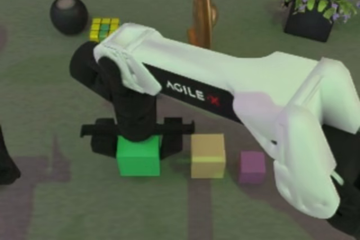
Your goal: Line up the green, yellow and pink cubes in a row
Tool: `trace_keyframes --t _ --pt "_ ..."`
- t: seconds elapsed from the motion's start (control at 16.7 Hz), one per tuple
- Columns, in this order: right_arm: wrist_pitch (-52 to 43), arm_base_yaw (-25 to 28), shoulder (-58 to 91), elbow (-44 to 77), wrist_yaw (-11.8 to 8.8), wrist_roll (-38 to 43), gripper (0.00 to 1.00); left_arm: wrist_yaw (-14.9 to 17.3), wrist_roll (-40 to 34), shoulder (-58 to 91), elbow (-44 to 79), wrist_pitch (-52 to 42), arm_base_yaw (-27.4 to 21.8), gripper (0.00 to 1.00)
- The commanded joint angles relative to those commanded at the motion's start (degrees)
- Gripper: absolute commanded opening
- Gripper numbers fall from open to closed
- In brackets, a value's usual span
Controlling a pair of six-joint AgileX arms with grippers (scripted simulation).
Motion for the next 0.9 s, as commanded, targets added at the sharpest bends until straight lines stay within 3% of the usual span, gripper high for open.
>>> trace_keyframes --t 0.54,0.9 --pt "0.00 0.00 0.00 0.00 0.00 0.00 0.98 0.00 0.00 0.00 0.00 0.00 0.00 1.00" --pt "0.00 0.00 0.00 0.00 0.00 0.00 1.00 0.00 0.00 0.00 0.00 0.00 0.00 1.00"
